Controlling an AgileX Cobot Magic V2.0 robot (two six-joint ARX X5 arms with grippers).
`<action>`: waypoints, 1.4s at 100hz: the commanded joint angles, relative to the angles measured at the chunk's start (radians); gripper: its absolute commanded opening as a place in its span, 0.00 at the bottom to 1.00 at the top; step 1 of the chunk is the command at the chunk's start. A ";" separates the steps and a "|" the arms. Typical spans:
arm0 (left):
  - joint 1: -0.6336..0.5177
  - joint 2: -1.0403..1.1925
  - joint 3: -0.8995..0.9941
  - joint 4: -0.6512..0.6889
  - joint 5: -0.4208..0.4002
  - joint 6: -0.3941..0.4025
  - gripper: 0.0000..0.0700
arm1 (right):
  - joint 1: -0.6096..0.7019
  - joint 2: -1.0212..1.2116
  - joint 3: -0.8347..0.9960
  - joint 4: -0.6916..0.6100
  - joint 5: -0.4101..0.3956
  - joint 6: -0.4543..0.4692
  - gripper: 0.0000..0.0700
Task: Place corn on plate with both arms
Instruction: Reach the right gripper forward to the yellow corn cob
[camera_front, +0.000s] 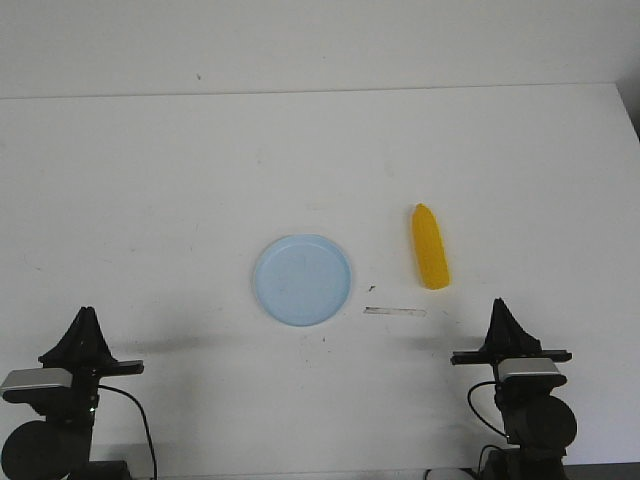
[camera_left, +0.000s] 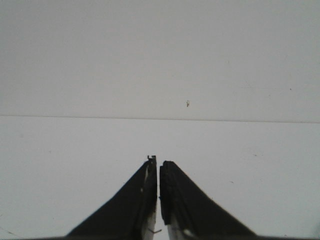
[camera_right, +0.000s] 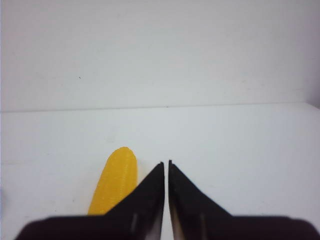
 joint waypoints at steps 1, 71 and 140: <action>0.000 -0.002 0.011 0.013 -0.004 -0.001 0.00 | 0.002 0.002 -0.002 0.013 -0.001 -0.004 0.02; 0.000 -0.002 0.011 0.013 -0.004 -0.001 0.00 | 0.000 0.002 0.020 0.073 0.069 0.003 0.01; 0.000 -0.002 0.011 0.013 -0.004 -0.001 0.00 | 0.001 0.627 0.557 -0.344 0.110 -0.007 0.01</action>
